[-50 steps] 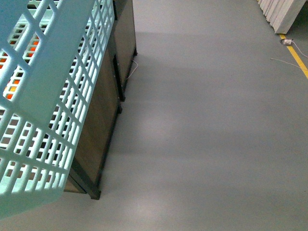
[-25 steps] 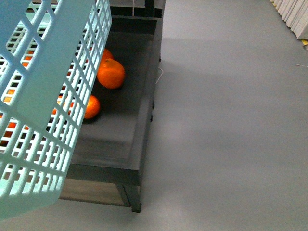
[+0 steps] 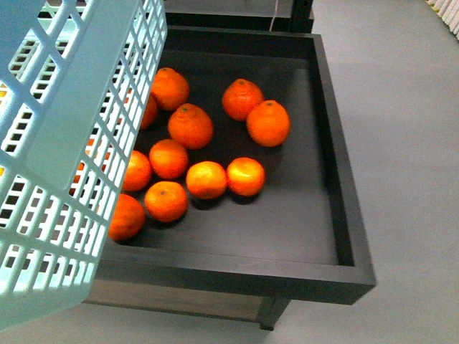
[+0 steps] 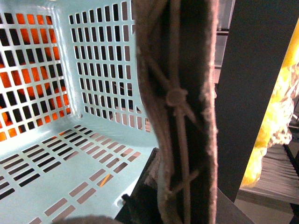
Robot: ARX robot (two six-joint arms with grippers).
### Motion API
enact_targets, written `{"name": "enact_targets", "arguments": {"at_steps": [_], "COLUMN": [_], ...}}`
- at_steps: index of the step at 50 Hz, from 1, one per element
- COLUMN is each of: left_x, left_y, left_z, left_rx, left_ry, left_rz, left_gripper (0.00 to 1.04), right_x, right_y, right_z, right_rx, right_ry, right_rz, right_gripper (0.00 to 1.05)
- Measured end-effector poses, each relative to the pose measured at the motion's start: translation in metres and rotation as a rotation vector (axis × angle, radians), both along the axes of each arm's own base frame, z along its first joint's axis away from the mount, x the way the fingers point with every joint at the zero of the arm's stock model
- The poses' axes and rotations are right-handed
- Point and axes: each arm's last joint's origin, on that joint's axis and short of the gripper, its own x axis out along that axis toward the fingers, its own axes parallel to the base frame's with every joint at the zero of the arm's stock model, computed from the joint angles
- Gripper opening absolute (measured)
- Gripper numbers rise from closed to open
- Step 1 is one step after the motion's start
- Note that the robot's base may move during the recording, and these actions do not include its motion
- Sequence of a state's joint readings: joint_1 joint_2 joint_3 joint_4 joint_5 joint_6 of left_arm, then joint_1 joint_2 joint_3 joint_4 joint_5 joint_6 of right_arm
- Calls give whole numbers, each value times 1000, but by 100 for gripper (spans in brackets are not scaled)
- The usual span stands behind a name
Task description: Pick lemon and mango into basket
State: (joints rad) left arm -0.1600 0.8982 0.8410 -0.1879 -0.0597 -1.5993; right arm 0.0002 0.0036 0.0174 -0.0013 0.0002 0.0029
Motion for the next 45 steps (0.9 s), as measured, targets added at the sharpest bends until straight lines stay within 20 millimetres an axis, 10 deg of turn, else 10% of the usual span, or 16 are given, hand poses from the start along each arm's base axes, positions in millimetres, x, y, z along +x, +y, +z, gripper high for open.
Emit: {"name": "enact_targets", "arguments": {"at_steps": [45], "left_x": [0], "left_y": [0], "left_z": [0], "left_rx": [1], "left_ry": [1], "left_rz": [0], "left_gripper": [6], "right_x": [0], "right_y": [0], "right_z": [0], "right_rx": [0], "right_ry": [0], "right_rz": [0], "right_gripper": [96]}}
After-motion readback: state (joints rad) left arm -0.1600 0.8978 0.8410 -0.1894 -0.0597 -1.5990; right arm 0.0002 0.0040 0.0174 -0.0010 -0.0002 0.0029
